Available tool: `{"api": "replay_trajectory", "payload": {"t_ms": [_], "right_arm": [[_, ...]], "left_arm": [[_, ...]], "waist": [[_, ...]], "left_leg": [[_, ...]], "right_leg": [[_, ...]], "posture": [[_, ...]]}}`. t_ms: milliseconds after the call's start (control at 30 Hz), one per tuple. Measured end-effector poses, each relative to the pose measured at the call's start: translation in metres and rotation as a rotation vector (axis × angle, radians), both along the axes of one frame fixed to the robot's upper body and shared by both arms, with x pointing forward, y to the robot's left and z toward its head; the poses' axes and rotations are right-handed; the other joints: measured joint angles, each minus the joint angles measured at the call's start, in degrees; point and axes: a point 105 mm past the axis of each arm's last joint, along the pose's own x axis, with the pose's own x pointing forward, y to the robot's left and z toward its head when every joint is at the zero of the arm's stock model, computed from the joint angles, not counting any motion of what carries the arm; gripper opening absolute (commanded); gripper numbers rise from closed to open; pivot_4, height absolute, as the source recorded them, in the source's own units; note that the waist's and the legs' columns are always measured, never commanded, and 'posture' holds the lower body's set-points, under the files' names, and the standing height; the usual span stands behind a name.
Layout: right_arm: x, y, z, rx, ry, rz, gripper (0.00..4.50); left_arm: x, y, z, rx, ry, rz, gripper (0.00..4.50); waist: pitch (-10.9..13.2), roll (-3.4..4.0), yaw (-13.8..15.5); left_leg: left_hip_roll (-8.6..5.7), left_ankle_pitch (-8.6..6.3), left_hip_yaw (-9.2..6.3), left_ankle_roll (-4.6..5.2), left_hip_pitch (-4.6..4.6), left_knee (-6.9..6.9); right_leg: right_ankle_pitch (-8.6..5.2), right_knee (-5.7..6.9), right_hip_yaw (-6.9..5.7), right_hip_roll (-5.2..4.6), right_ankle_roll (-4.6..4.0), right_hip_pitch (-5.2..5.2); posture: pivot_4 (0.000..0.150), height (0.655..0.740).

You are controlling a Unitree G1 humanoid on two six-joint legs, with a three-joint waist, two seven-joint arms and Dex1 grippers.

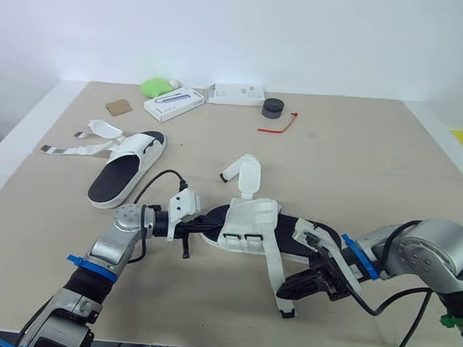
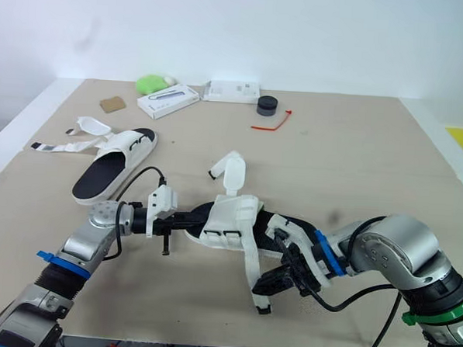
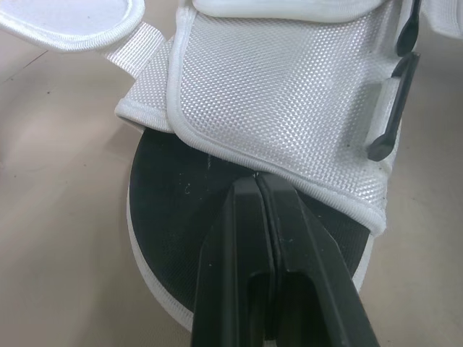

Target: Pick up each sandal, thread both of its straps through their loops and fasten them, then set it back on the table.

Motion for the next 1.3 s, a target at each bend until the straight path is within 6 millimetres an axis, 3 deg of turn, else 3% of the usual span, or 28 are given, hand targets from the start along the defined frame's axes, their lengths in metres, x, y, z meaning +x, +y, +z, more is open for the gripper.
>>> {"api": "replay_trajectory", "payload": {"t_ms": [133, 300, 400, 500, 600, 700, 933, 1167, 1300], "right_arm": [[0.006, 0.005, 0.023, 0.099, 0.003, 0.014, 0.07], [0.053, 0.03, 0.1, 0.356, -0.08, -0.051, 0.07], [0.075, 0.033, 0.124, 0.4, -0.101, -0.125, 0.07], [0.095, 0.033, 0.115, 0.332, -0.088, -0.234, 0.07], [0.115, 0.036, 0.075, 0.157, -0.011, -0.354, 0.07], [0.116, 0.036, 0.057, 0.074, 0.033, -0.376, 0.07], [0.109, 0.03, 0.059, 0.053, 0.083, -0.369, 0.07], [0.101, 0.045, 0.098, 0.109, 0.069, -0.287, 0.07], [0.095, 0.044, 0.088, 0.084, 0.099, -0.282, 0.07]], "left_arm": [[0.001, 0.002, 0.0, -0.002, 0.002, 0.011, 0.0], [0.002, 0.0, 0.0, -0.008, 0.004, 0.021, 0.0], [0.002, -0.002, 0.0, -0.012, 0.004, 0.01, 0.0], [0.001, -0.003, 0.001, -0.013, 0.004, 0.002, 0.0], [0.001, -0.003, 0.0, -0.014, 0.005, 0.007, 0.0], [0.001, -0.004, 0.001, -0.02, 0.003, 0.004, 0.0], [0.002, -0.004, 0.001, -0.022, 0.004, 0.011, 0.0], [0.002, -0.004, 0.0, -0.026, 0.005, 0.014, 0.0], [0.002, -0.005, 0.0, -0.028, 0.006, 0.016, 0.0]], "waist": [[0.02, 0.05, -0.13], [0.06, 0.07, -0.37], [0.03, -0.01, -0.02], [0.0, 0.06, 0.03], [-0.03, 0.11, 0.02], [-0.01, 0.21, 0.08], [-0.02, 0.31, 0.03], [-0.03, 0.37, 0.01], [-0.03, 0.35, 0.04]], "left_leg": [[0.01, 0.0, 0.02, 0.0, 0.05, 0.01], [0.04, 0.09, 0.01, 0.14, 0.08, 0.05], [0.04, 0.04, 0.0, 0.15, 0.01, -0.01], [0.01, -0.03, -0.01, 0.24, -0.06, -0.03], [0.01, -0.03, -0.01, 0.27, -0.08, -0.02], [-0.04, 0.0, -0.02, 0.31, -0.35, 0.05], [-0.05, 0.01, -0.06, 0.34, -0.38, 0.08], [-0.04, 0.03, -0.08, 0.37, -0.38, 0.09], [-0.05, 0.03, -0.1, 0.37, -0.4, 0.09]], "right_leg": [[0.02, 0.0, 0.03, 0.01, 0.0, 0.02], [0.22, 0.0, 0.04, 0.08, -0.04, 0.02], [0.12, -0.01, 0.05, 0.08, -0.07, 0.0], [0.06, -0.01, 0.09, 0.07, -0.04, -0.01], [0.09, 0.0, 0.11, 0.1, -0.03, -0.05], [0.25, 0.0, 0.16, 0.1, 0.27, -0.09], [0.16, 0.0, 0.16, 0.1, 0.08, -0.12], [0.15, -0.01, 0.16, 0.1, 0.07, -0.19], [0.14, -0.01, 0.15, 0.09, 0.06, -0.19]], "posture": [[0.15, 0.74], [0.15, 0.74], [0.15, 0.74], [0.15, 0.74], [0.15, 0.74], [0.15, 0.74], [0.15, 0.74], [0.15, 0.74], [0.15, 0.74]]}}
